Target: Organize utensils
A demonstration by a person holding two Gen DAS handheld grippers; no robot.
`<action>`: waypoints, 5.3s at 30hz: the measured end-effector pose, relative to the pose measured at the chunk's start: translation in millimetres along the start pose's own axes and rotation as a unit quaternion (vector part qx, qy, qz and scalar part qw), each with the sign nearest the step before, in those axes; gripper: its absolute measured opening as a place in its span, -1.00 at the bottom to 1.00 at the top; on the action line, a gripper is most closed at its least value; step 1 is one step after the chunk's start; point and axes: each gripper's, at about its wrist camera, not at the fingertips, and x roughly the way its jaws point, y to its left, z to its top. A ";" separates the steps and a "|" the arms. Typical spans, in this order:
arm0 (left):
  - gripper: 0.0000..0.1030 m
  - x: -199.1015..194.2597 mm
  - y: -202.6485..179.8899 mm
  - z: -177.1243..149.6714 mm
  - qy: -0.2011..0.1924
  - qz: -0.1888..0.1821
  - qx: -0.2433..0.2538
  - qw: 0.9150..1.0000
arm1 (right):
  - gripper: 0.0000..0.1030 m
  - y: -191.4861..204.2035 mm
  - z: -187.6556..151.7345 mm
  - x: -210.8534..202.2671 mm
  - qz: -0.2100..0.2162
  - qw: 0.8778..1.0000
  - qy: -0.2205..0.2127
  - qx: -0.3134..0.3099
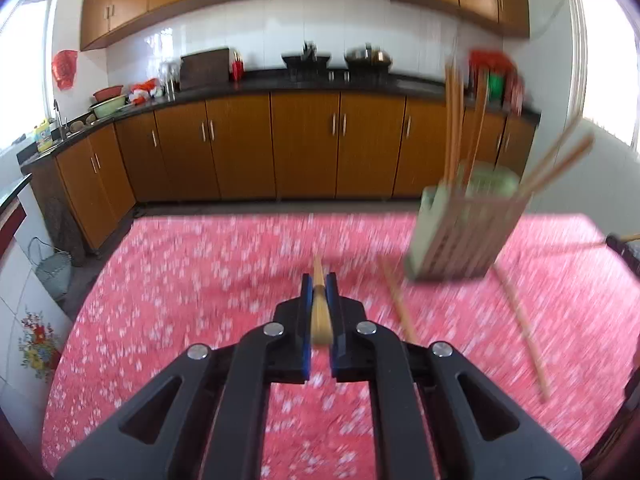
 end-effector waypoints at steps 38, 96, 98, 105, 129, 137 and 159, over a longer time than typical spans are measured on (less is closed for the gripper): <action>-0.85 -27.1 -92.8 112.7 -0.136 -0.102 -0.026 0.985 | -0.85 100.6 99.1 -20.5 0.128 0.982 -0.140 -0.021; -0.84 98.7 -50.0 -83.1 0.153 -0.016 -0.025 0.988 | -0.86 29.1 -100.7 77.3 0.049 0.981 0.188 -0.005; -0.84 108.2 -34.1 -76.4 0.153 -0.005 -0.040 0.987 | -0.86 27.2 -96.4 84.6 0.040 0.982 0.185 -0.007; -0.79 127.7 -15.1 -66.0 0.146 0.001 -0.030 0.989 | -0.85 24.1 -82.5 109.4 0.021 0.983 0.182 -0.011; -0.79 130.3 -11.9 -65.7 0.141 -0.003 -0.040 0.989 | -0.85 28.9 -78.8 116.2 0.015 0.984 0.179 -0.017; -0.79 129.9 -13.0 -65.3 0.141 -0.003 -0.041 0.989 | -0.85 28.7 -78.5 116.0 0.015 0.984 0.179 -0.017; -0.79 130.0 -12.4 -65.3 0.141 -0.004 -0.042 0.989 | -0.85 28.8 -78.7 115.8 0.015 0.984 0.179 -0.017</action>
